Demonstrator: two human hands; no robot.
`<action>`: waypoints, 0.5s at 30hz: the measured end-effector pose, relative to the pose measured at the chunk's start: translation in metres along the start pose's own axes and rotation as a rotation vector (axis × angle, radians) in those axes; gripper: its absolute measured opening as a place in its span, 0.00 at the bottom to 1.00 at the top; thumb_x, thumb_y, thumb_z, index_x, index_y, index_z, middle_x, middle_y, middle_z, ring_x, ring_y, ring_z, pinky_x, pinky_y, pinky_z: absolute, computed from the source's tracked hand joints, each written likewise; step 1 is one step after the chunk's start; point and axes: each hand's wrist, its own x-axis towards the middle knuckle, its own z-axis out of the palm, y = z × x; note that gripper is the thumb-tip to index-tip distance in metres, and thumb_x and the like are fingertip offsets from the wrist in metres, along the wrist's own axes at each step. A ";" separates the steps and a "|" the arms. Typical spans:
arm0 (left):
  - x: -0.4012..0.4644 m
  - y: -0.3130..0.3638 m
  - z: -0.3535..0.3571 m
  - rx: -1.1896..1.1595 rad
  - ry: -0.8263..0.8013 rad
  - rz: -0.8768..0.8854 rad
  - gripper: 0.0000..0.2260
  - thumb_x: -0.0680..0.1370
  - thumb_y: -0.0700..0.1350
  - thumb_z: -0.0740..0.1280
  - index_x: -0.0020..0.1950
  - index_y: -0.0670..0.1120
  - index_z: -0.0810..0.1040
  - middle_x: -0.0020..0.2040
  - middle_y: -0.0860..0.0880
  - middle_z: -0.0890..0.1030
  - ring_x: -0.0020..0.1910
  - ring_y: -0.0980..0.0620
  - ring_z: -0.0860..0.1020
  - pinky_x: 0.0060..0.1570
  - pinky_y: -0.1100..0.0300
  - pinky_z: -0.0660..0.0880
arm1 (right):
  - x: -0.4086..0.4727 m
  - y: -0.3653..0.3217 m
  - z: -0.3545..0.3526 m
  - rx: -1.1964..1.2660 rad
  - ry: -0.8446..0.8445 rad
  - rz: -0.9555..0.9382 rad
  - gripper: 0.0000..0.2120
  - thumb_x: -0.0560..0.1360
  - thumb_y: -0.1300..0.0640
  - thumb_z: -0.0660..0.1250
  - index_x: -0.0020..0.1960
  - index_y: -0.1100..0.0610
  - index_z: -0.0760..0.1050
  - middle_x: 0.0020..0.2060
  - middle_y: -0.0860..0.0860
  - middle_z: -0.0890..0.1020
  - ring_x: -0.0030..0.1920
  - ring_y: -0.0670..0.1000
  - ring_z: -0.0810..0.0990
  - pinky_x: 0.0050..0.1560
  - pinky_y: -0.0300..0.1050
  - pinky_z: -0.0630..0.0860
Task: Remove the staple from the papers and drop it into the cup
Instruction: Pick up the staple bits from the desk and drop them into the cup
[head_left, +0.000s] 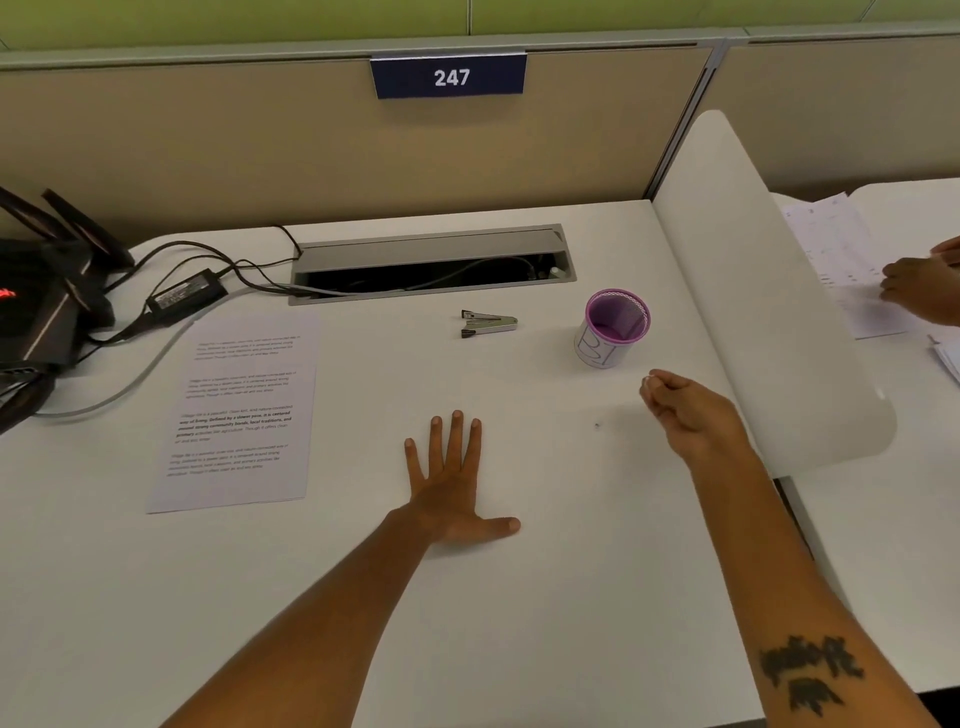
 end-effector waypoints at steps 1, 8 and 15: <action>0.000 0.000 0.000 0.001 -0.003 0.000 0.67 0.64 0.82 0.63 0.77 0.51 0.20 0.75 0.48 0.16 0.74 0.41 0.17 0.73 0.30 0.26 | -0.001 -0.011 0.003 0.020 -0.021 -0.015 0.09 0.78 0.75 0.66 0.46 0.64 0.80 0.44 0.57 0.82 0.46 0.51 0.83 0.41 0.35 0.83; -0.001 0.000 -0.001 0.006 -0.013 0.001 0.67 0.64 0.82 0.63 0.76 0.51 0.19 0.75 0.48 0.16 0.74 0.41 0.17 0.74 0.29 0.27 | -0.004 -0.065 0.050 -0.190 -0.063 -0.152 0.06 0.76 0.74 0.70 0.47 0.64 0.82 0.43 0.57 0.84 0.44 0.51 0.84 0.45 0.39 0.84; -0.002 0.000 -0.004 0.000 -0.025 0.011 0.67 0.64 0.82 0.64 0.77 0.51 0.19 0.75 0.48 0.15 0.73 0.42 0.16 0.73 0.29 0.27 | 0.014 -0.066 0.083 -0.862 0.044 -0.516 0.07 0.68 0.67 0.78 0.44 0.60 0.87 0.42 0.56 0.87 0.44 0.54 0.86 0.51 0.52 0.86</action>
